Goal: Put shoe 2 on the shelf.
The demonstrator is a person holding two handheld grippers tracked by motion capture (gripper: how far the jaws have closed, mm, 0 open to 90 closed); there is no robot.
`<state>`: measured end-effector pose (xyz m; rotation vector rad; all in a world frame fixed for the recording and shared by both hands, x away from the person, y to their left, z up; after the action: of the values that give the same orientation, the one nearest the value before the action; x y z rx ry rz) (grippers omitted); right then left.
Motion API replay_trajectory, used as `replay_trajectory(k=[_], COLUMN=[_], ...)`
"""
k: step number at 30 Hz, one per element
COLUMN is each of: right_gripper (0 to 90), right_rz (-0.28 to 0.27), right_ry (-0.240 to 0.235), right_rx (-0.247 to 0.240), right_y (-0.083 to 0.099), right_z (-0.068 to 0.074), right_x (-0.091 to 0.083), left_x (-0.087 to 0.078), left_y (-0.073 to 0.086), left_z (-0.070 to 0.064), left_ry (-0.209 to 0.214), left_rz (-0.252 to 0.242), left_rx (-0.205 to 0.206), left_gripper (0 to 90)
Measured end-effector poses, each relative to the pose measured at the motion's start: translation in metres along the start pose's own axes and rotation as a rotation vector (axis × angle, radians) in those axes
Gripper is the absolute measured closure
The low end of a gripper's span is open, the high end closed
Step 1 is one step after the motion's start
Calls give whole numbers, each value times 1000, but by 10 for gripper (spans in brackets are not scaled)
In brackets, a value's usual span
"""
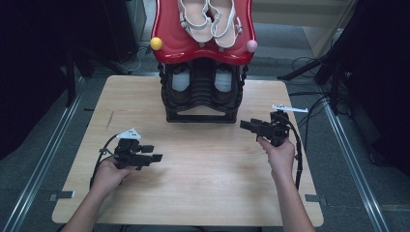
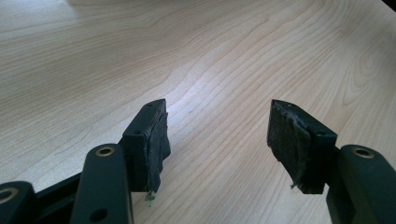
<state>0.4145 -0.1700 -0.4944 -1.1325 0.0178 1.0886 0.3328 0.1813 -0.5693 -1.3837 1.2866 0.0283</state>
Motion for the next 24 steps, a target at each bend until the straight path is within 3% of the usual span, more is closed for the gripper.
replay_trajectory(k=[9,19,24], right_gripper=[389,360,342], right_rz=[36,50,60], right_ry=[-3,12,-7], right_rx=[14,8,18], right_y=[23,30,33], right_z=[-11,-13,-15], right_x=[10,15,16], left_x=[2,5,7], left_y=[1,2,3], left_z=[-1,-3,-4], left_ry=[-7,-7,-8], left_rz=[10,22,27], left_rx=[-2,0,5], left_gripper=[343,337,335])
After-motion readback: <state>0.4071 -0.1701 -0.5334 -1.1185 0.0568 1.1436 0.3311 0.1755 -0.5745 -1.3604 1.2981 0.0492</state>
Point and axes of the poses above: each handheld gripper's, and its own axes: x roughly forward along the jaws, y roughly out of its underside, z roughly to its left, the point moved 8 cm from there along x, roughly forward along the jaws, and after that the axes turned 1 degree about z, right-handed, at the moved point
